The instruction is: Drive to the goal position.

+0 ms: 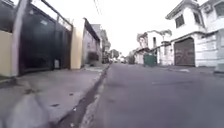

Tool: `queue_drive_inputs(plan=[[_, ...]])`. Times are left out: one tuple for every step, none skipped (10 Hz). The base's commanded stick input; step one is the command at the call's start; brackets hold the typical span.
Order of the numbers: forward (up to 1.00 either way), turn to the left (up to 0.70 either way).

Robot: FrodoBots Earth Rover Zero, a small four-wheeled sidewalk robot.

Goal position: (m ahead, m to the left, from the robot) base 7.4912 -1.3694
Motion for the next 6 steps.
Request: queue_drive_inputs(plan=[[1.0,-0.34],[1.0,-0.24],[1.0,-0.14],[1.0,-0.08],[1.0,-0.03],[1.0,0.0]])
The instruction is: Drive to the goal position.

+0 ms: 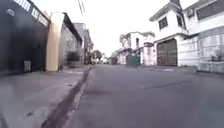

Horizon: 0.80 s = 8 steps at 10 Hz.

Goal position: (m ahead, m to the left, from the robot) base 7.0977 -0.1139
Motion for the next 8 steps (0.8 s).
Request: queue_drive_inputs(plan=[[1.0,0.0],[1.0,0.0],[1.0,0.0],[1.0,0.0],[1.0,0.0],[1.0,0.0],[1.0,0.0],[1.0,0.0]])
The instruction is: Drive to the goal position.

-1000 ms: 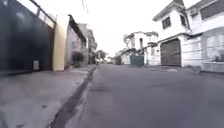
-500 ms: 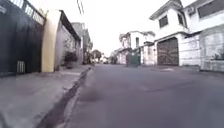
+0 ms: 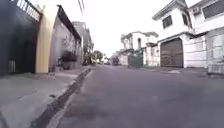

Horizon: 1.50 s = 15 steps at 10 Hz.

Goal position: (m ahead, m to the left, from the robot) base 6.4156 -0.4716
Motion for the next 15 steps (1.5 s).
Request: queue_drive_inputs(plan=[[1.0,0.0],[1.0,0.08],[1.0,0.29],[1.0,0.4],[1.0,0.38],[1.0,0.1],[1.0,0.0],[1.0,0.0],[1.0,0.0],[1.0,0.0],[1.0,0.0],[1.0,0.0],[1.0,0.0],[1.0,0.0],[1.0,0.0]])
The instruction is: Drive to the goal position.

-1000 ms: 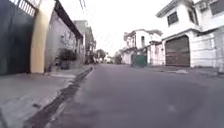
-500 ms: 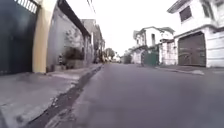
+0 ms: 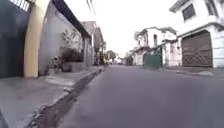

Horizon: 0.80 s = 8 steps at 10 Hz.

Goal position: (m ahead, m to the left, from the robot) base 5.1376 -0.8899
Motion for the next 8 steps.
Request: queue_drive_inputs(plan=[[1.0,0.0],[1.0,0.0],[1.0,0.0],[1.0,0.0],[1.0,0.0],[1.0,0.0],[1.0,0.0],[1.0,0.0]])
